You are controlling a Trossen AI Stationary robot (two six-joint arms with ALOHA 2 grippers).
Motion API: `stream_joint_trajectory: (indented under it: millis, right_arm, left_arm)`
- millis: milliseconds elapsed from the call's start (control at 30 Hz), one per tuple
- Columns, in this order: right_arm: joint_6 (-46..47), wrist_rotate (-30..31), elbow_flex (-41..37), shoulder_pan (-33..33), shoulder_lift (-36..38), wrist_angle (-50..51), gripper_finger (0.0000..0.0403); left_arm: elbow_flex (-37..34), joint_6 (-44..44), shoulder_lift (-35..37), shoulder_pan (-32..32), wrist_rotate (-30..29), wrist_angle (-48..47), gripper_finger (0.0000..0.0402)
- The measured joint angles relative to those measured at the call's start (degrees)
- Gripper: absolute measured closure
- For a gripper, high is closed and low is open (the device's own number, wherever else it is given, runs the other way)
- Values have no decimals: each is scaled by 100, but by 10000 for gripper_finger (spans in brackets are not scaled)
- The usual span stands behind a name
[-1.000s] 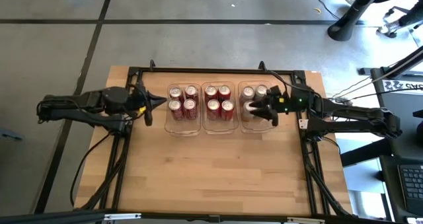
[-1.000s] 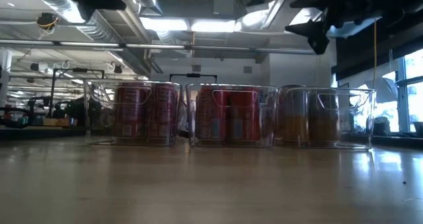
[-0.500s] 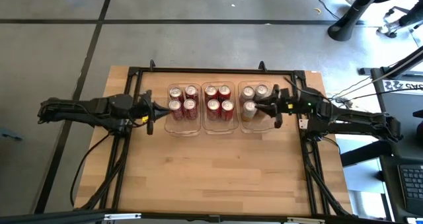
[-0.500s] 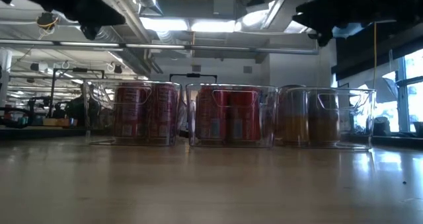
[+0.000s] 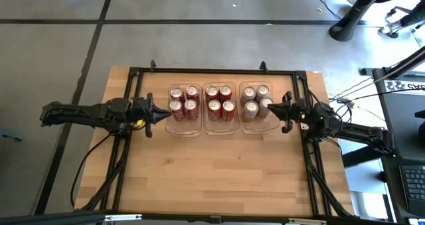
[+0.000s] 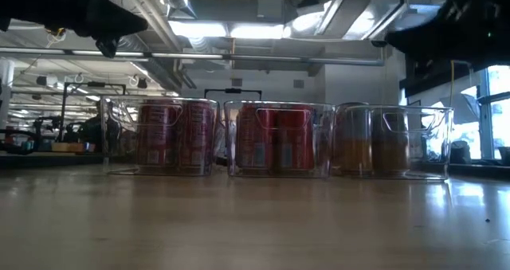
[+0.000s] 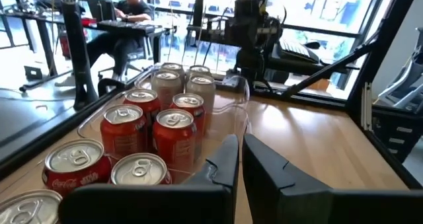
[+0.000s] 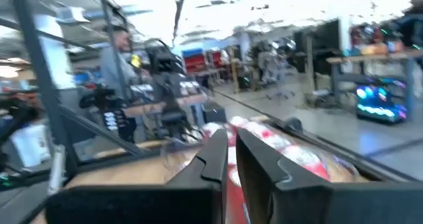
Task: Sort soda cans
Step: Return to Home Position
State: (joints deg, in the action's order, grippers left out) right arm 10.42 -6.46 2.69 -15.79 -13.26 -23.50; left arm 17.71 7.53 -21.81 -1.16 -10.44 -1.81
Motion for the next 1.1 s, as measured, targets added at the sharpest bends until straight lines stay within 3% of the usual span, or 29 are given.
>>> stream_joint_trajectory:
  millis: [133, 333, 533, 800, 933, 1100]
  right_arm:
    - [133, 111, -87, 2, 115, 211, 370]
    - [-155, -656, -83, 3, 118, 258, 370]
    - [-13, -184, -196, 2, 120, 334, 370]
    - [308, -154, -203, 6, 218, 534, 370]
    - [435, 209, -207, 6, 437, 905, 370]
    - [733, 201, -214, 80, 768, 1708, 370]
  left_arm:
    - [-173, -70, 180, 1, 0, 134, 389]
    - [-401, -191, 431, 5, 0, 167, 389]
    - [-920, -168, 1072, 8, -2, 210, 389]
    - [-1670, -48, 2177, 8, 9, 300, 389]
    - [-1713, -105, 2156, 13, -15, 413, 389]
    - [-1713, -145, 2156, 12, -16, 411, 389]
